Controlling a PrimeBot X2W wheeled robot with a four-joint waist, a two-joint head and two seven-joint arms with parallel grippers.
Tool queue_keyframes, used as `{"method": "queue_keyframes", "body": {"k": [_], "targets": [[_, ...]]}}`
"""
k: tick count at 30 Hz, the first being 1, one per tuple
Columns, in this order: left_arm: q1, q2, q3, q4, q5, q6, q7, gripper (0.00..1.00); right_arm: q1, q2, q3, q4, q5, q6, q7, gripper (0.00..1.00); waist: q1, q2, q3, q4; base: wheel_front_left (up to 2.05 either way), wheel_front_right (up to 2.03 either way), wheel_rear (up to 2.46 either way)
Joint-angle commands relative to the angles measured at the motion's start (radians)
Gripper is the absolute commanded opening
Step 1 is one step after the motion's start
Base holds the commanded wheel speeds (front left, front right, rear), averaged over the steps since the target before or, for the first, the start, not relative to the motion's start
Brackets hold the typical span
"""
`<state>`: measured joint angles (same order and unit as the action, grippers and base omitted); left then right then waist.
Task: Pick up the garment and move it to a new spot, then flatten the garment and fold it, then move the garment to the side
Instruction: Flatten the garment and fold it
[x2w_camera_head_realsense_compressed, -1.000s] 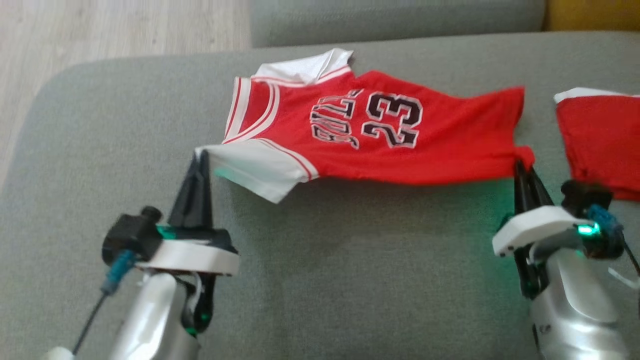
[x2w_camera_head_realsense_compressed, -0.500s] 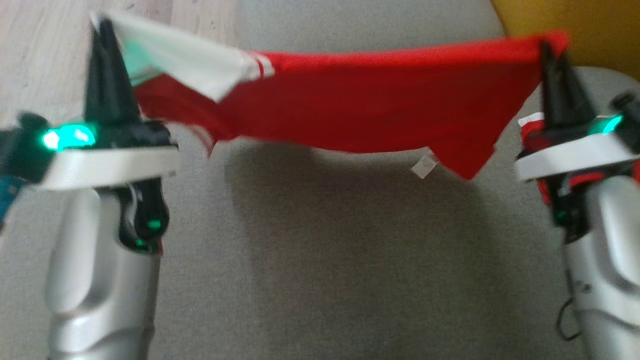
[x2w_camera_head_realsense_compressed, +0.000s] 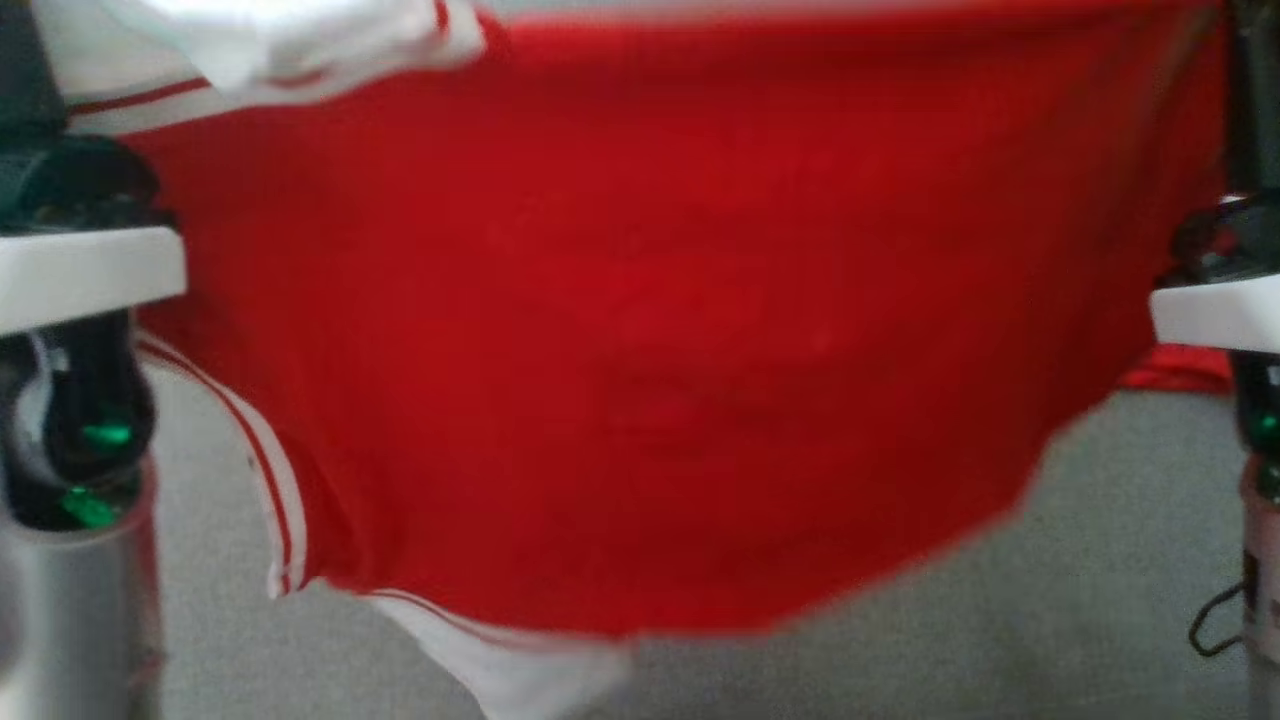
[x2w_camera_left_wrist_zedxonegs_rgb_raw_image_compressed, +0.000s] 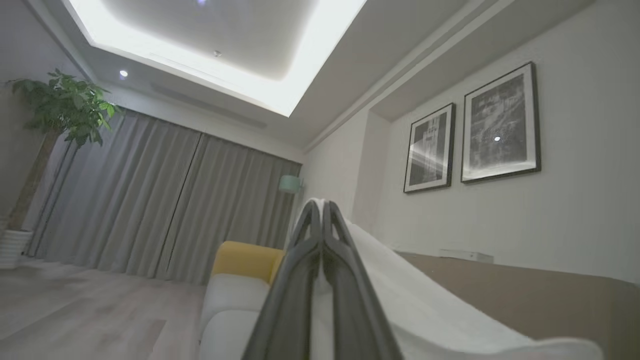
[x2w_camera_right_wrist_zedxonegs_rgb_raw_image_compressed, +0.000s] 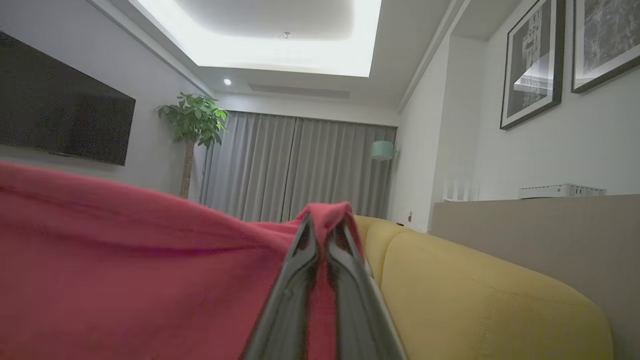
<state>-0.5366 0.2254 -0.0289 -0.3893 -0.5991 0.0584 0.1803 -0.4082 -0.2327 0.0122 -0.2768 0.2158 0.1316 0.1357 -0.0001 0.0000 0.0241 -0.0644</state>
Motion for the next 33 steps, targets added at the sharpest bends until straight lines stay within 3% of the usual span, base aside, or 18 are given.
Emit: {"method": "queue_keyframes", "body": {"k": [1,4,8,15,22,28,33], "targets": [[-0.032,0.053,0.046,-0.021,-0.001,0.009,0.034,0.0,-0.027,-0.006,0.003,-0.047,0.001,-0.001,0.025,0.0,0.0001,0.0,0.053,-0.001,0.0,0.0,0.0],[-0.072,0.059,0.047,0.015,-0.036,0.011,0.079,0.0,-0.057,-0.02,-0.009,-0.042,0.006,-0.001,0.06,0.0,0.0001,0.0,0.129,0.003,0.0,0.0,0.0],[-0.18,0.063,0.024,0.147,-0.046,-0.016,0.084,0.0,-0.178,-0.058,0.029,0.066,0.022,-0.001,0.065,0.0,0.0001,0.0,0.234,0.014,0.0,0.0,0.0],[-0.536,0.084,-0.02,0.535,0.018,-0.091,-0.02,0.0,-0.578,-0.133,0.198,0.447,0.014,-0.001,-0.015,0.0,0.0001,0.0,0.368,0.042,0.0,0.0,0.0],[-0.863,0.078,-0.038,0.866,0.098,-0.122,-0.239,0.0,-0.914,-0.094,0.225,0.859,-0.079,-0.001,-0.219,0.0,0.0001,0.0,0.379,0.052,0.0,0.0,0.0],[-0.912,0.037,-0.093,1.035,0.113,-0.163,-0.365,0.0,-0.937,-0.074,0.208,1.067,-0.115,-0.001,-0.348,0.0,0.0001,0.0,0.359,0.077,0.0,0.0,0.0],[-0.806,0.016,-0.179,1.108,0.125,-0.184,-0.407,0.0,-0.83,-0.074,0.252,1.185,-0.095,-0.001,-0.377,0.0,0.0001,0.0,0.346,0.099,0.0,0.0,0.0]]}}
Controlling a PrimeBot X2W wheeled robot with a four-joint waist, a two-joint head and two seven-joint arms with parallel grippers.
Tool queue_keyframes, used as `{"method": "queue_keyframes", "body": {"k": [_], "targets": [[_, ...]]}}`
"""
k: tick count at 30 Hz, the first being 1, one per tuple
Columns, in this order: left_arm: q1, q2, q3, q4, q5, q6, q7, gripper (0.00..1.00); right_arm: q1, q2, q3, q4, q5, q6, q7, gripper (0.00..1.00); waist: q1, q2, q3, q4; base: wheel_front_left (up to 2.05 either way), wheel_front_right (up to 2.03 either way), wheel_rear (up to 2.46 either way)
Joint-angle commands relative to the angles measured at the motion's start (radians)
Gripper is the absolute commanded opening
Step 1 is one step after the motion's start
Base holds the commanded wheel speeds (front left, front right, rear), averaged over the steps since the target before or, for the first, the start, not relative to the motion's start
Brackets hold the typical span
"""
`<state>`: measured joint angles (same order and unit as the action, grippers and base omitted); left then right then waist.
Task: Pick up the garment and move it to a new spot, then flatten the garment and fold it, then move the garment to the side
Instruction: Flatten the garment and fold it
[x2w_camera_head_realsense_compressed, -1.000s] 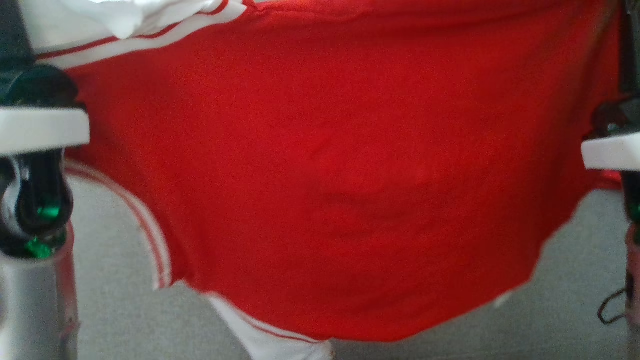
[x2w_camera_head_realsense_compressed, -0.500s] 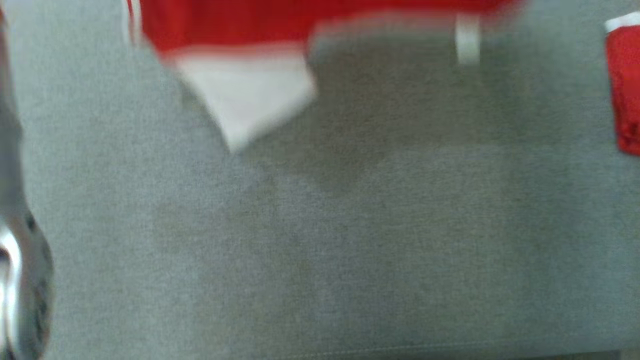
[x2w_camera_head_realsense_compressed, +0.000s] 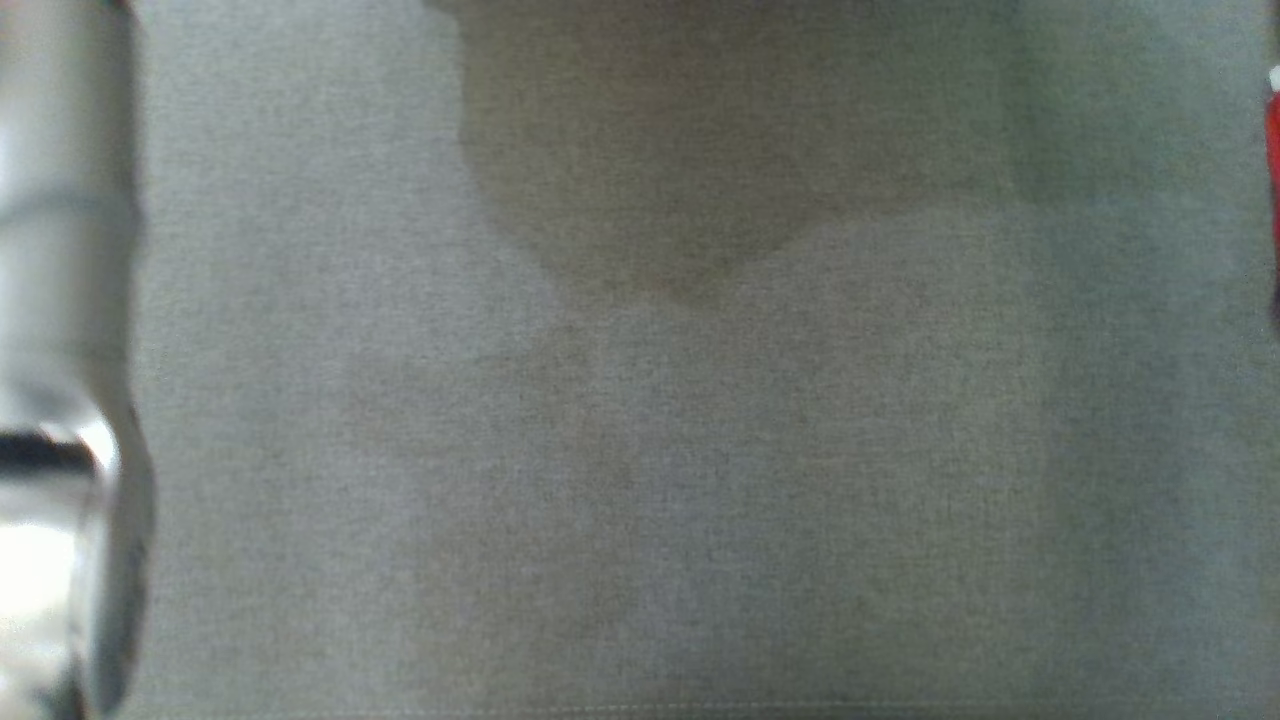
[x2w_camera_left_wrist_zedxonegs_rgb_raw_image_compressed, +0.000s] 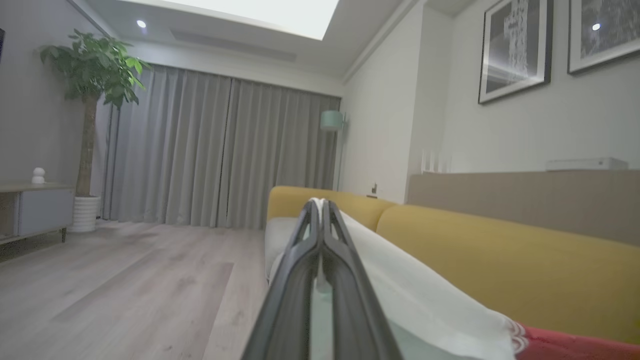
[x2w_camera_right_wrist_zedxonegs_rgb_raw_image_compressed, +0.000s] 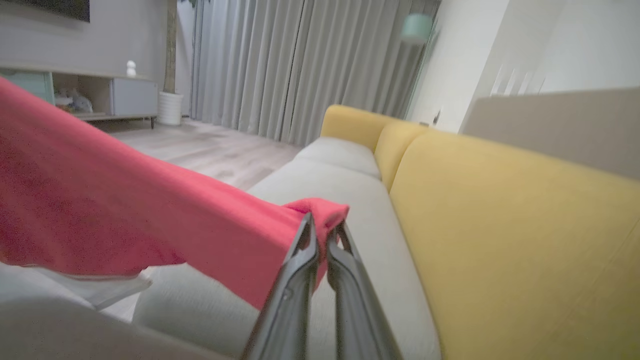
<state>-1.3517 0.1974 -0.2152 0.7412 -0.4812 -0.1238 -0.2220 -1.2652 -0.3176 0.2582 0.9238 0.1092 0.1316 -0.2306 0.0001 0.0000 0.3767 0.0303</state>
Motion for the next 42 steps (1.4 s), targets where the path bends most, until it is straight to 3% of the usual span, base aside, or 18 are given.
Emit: {"method": "queue_keyframes", "body": {"k": [1,11,21,26,33,37,42], "targets": [[0.044,0.043,-0.009,-0.016,0.008,-0.003,-0.012,0.0,0.053,0.013,0.019,0.006,0.022,-0.001,-0.013,0.0,-0.0001,0.0,-0.012,0.008,0.0,0.0,0.0],[0.453,0.11,-0.211,-0.079,-0.013,-0.007,-0.039,0.0,0.265,-0.002,0.182,0.138,0.164,-0.001,0.014,0.0,-0.0001,0.0,-0.106,0.021,0.0,0.0,0.0],[0.787,0.26,-0.355,-0.235,-0.057,-0.007,-0.035,0.0,0.477,-0.064,0.337,0.135,0.318,-0.001,0.096,0.0,-0.0001,0.0,-0.27,0.023,0.0,0.0,0.0],[0.877,0.303,-0.392,-0.308,-0.057,-0.006,0.014,0.0,0.572,-0.115,0.451,0.059,0.412,-0.001,0.194,0.0,-0.0001,0.0,-0.335,0.03,0.0,0.0,0.0],[1.016,0.379,-0.477,-0.456,-0.063,-0.006,0.176,0.0,0.718,-0.233,0.556,-0.104,0.603,-0.001,0.381,0.0,-0.0001,0.0,-0.422,0.04,0.0,0.0,0.0],[1.091,0.424,-0.484,-0.578,-0.116,0.001,0.262,0.0,0.785,-0.313,0.572,-0.218,0.709,-0.001,0.476,0.0,-0.0001,0.0,-0.439,0.042,0.0,0.0,0.0],[1.147,0.474,-0.472,-0.725,-0.148,0.043,0.327,0.0,0.857,-0.381,0.554,-0.349,0.783,-0.001,0.539,0.0,-0.0001,0.0,-0.446,0.039,0.0,0.0,0.0]]}}
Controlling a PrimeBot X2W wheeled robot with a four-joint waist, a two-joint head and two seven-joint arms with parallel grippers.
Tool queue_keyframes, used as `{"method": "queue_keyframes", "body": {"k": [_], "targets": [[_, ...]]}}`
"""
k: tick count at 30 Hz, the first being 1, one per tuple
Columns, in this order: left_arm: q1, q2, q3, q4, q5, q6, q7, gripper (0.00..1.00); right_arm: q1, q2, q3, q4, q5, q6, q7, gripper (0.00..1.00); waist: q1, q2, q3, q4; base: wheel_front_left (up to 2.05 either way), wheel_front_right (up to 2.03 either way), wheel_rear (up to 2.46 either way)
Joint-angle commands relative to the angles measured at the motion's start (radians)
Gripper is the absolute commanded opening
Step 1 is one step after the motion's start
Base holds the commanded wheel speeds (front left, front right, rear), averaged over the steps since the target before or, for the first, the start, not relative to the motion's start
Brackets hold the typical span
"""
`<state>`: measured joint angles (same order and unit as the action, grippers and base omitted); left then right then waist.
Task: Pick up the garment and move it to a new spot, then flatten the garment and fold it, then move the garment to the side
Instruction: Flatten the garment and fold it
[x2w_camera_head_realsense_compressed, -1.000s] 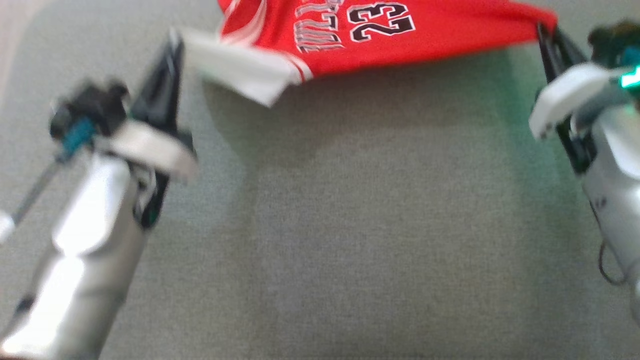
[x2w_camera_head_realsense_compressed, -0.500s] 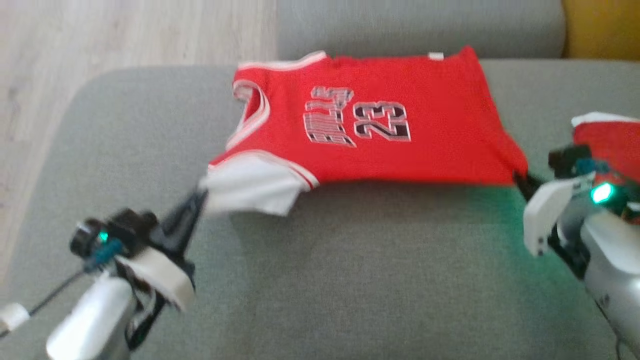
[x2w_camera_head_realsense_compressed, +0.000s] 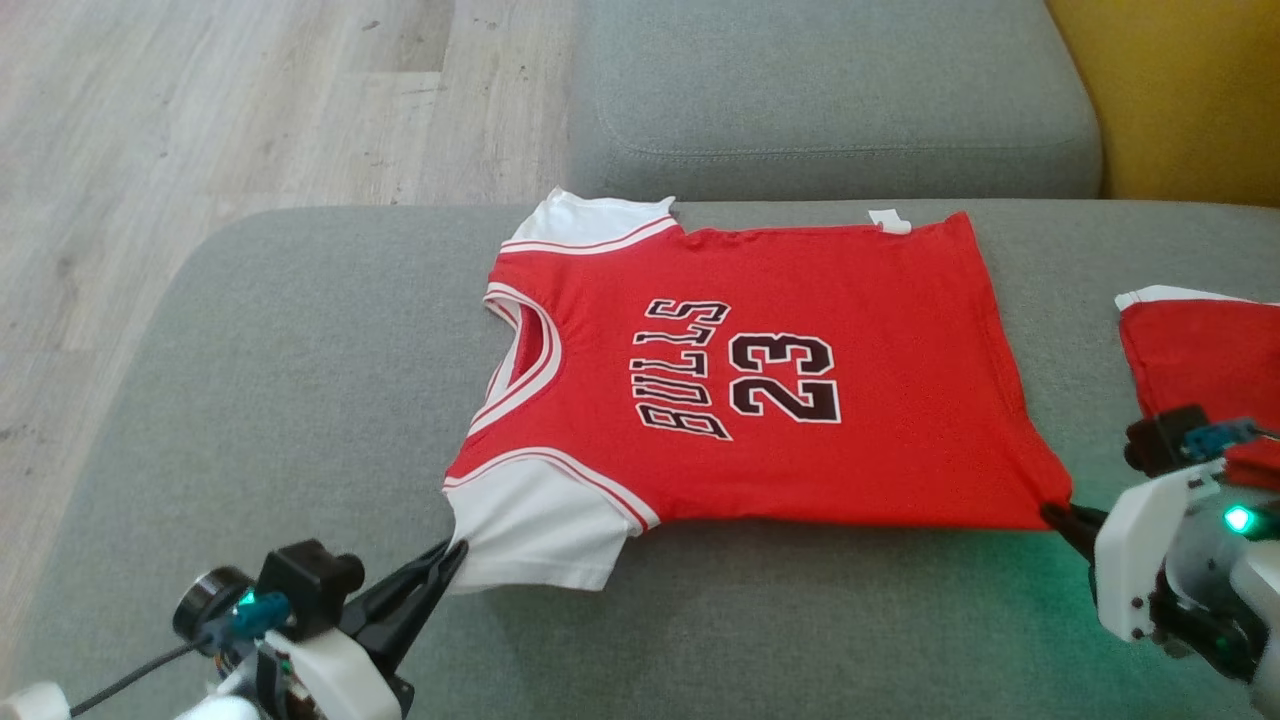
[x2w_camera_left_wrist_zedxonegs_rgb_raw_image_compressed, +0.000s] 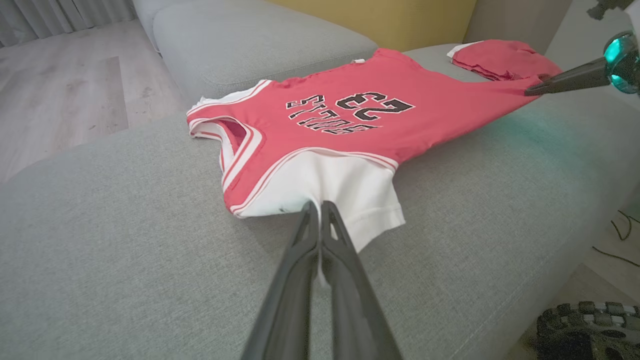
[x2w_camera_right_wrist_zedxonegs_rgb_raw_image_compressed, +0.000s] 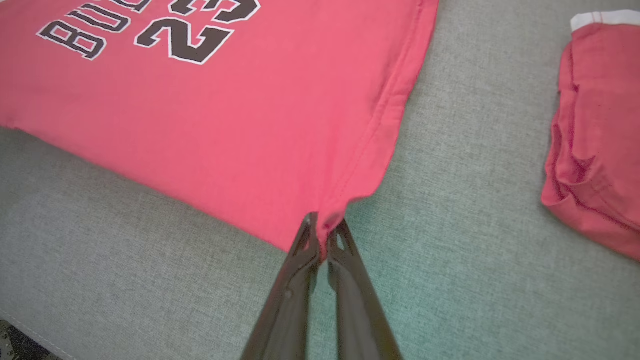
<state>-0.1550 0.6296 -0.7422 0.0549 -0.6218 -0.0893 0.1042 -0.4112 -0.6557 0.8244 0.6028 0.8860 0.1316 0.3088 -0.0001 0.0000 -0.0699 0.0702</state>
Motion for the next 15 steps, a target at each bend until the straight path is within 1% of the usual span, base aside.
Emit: {"method": "queue_keyframes", "body": {"k": [1,2,4,8,11,15], "targets": [[-0.046,0.047,0.058,-0.056,-0.009,0.016,0.007,0.0,0.012,-0.052,-0.021,-0.045,0.011,-0.001,0.002,0.0,0.0001,0.0,0.002,-0.001,0.0,0.0,0.0],[-0.044,0.055,0.061,-0.079,-0.008,0.028,0.016,0.0,0.022,-0.06,-0.042,-0.07,0.009,-0.001,0.001,0.0,0.0001,0.0,0.005,-0.005,0.0,0.0,0.0],[-0.05,0.056,0.064,-0.089,-0.008,0.035,0.022,0.0,0.023,-0.06,-0.061,-0.087,-0.002,-0.001,0.0,0.0,0.0001,0.0,0.012,-0.008,0.0,0.0,0.0],[-0.084,0.053,0.072,-0.08,-0.008,0.037,0.032,0.0,0.01,-0.047,-0.103,-0.109,-0.026,-0.001,0.002,0.0,0.0001,0.0,0.028,-0.017,0.0,0.0,0.0],[-0.124,0.05,0.072,-0.06,0.001,0.027,0.039,0.0,-0.011,-0.033,-0.123,-0.109,-0.064,-0.001,0.003,0.0,0.0001,0.0,0.045,-0.024,0.0,0.0,0.0],[-0.172,0.043,0.077,-0.025,-0.003,0.015,0.047,0.0,-0.032,-0.012,-0.14,-0.101,-0.086,-0.001,0.019,0.0,0.0001,0.0,0.063,-0.031,0.0,0.0,0.0]]}}
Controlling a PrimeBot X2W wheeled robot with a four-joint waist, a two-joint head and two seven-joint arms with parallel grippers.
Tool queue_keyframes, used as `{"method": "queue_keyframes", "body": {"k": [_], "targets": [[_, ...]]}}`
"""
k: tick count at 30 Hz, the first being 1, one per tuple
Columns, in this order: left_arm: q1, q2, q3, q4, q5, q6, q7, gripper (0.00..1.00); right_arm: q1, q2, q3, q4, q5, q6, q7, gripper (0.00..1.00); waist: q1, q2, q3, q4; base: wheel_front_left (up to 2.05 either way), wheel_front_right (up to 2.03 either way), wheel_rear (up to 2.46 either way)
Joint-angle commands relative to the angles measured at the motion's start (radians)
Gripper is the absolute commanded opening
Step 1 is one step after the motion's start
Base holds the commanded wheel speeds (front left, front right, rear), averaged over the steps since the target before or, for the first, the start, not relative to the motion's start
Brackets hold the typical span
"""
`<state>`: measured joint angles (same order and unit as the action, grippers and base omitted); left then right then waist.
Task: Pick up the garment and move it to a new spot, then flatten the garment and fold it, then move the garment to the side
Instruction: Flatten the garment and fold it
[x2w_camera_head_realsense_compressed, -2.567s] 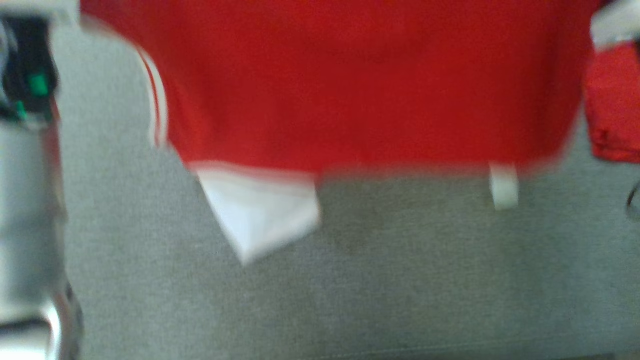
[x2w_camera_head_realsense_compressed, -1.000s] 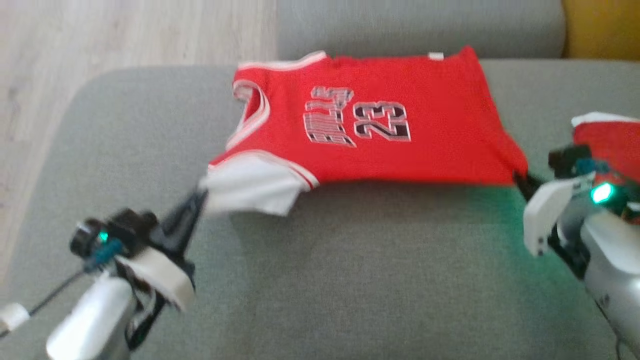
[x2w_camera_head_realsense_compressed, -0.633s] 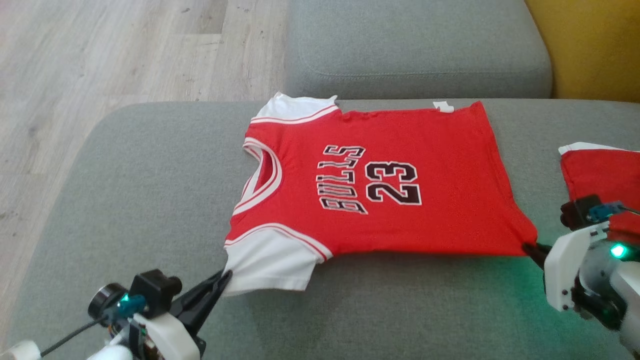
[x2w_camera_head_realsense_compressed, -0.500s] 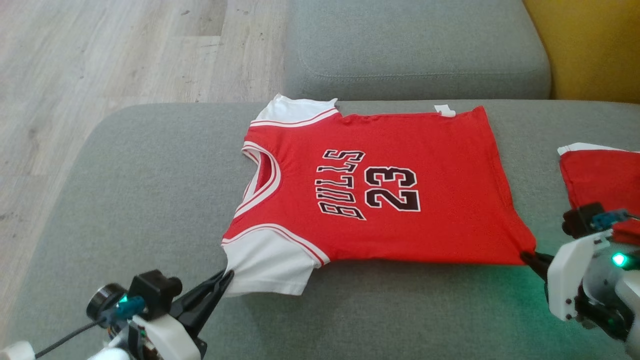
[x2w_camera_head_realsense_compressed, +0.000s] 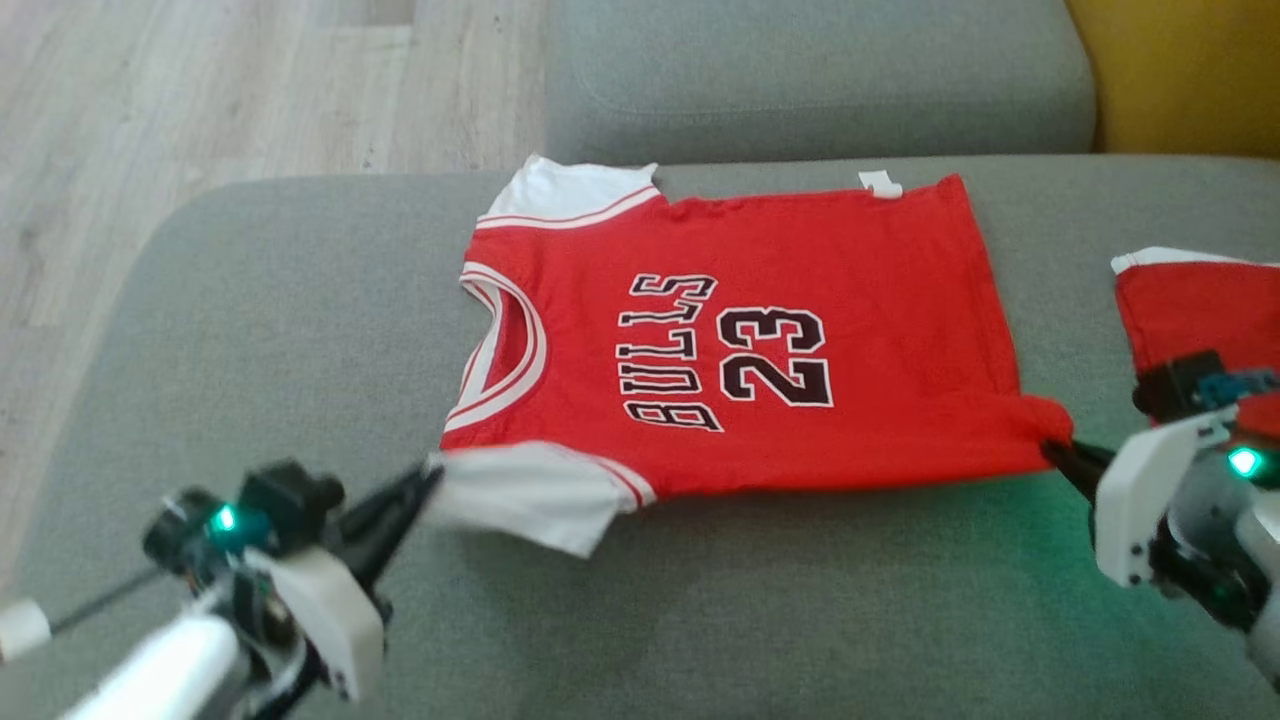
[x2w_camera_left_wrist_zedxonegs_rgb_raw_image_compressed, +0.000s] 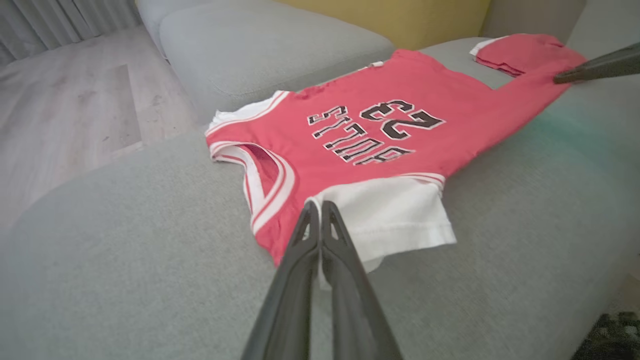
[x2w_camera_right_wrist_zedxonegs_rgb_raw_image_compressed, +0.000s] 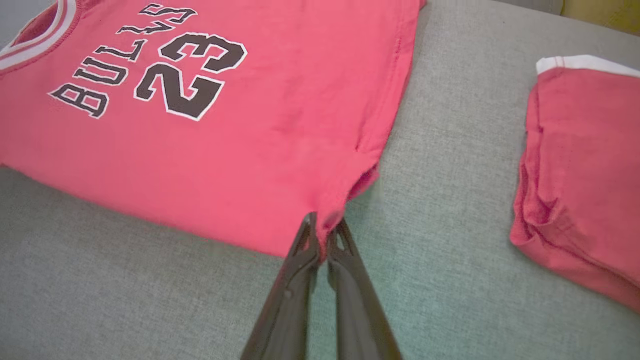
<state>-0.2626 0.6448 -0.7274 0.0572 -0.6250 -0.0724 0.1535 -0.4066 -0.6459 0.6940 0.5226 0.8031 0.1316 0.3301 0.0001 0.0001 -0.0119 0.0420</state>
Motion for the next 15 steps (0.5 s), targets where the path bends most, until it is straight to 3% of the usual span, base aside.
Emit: {"method": "queue_keyframes", "body": {"k": [1,15], "targets": [[-0.084,0.025,0.064,-0.014,-0.002,-0.007,0.001,0.0,-0.046,-0.016,-0.016,-0.019,-0.01,-0.001,0.004,0.0,-0.0001,-0.0001,0.014,-0.004,0.0,0.0,0.0],[-0.403,-0.037,0.006,0.241,0.014,-0.054,0.053,0.0,-0.239,0.058,-0.069,0.062,-0.051,-0.001,0.066,0.0,-0.0001,-0.0001,0.172,-0.018,0.0,0.0,0.0]]}}
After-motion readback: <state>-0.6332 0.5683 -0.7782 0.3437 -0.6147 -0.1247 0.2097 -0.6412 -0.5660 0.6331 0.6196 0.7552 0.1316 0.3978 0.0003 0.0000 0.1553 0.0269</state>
